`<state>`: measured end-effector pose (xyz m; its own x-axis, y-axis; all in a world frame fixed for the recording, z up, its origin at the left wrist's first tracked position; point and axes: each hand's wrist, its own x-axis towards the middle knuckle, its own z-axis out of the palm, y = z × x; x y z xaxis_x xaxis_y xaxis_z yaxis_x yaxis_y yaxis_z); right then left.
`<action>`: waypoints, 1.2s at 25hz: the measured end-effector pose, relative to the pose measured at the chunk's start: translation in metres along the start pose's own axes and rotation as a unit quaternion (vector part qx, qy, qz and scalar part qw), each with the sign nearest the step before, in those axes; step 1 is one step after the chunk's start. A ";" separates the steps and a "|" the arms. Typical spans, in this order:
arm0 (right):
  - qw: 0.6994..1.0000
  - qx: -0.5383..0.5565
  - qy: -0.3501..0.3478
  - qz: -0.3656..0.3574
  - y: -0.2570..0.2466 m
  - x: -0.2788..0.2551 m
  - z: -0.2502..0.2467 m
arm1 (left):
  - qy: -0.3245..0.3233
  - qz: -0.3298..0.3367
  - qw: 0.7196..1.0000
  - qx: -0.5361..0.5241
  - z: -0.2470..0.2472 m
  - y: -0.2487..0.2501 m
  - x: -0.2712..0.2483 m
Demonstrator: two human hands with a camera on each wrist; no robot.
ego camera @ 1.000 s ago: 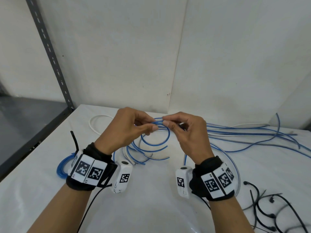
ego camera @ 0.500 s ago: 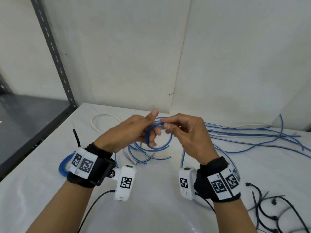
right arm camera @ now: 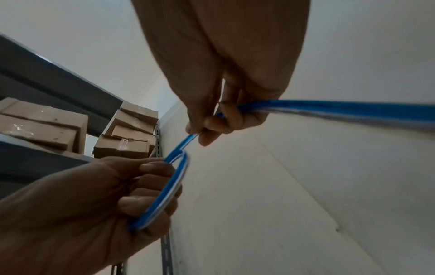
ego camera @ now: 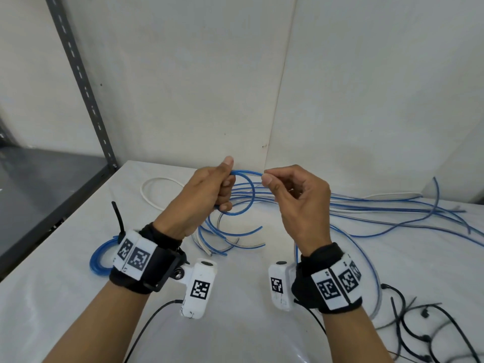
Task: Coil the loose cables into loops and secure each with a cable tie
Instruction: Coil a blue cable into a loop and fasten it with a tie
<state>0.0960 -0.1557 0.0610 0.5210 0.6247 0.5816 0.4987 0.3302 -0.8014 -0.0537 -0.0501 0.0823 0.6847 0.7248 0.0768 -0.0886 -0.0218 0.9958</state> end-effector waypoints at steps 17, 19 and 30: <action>0.995 0.017 -0.098 0.004 0.001 0.001 -0.002 | -0.041 -0.010 0.999 0.023 0.001 -0.007 0.003; 0.986 -0.052 -0.160 -0.013 0.001 0.000 -0.006 | -0.067 -0.015 0.993 0.096 0.005 -0.012 0.001; 0.979 0.180 -0.001 0.090 -0.003 -0.010 0.024 | 0.082 0.027 0.951 -0.296 0.011 -0.002 0.008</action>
<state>0.0727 -0.1455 0.0542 0.5772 0.6967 0.4260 0.1212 0.4428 -0.8884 -0.0398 -0.0522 0.0818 0.5499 0.8322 0.0705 -0.5455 0.2940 0.7848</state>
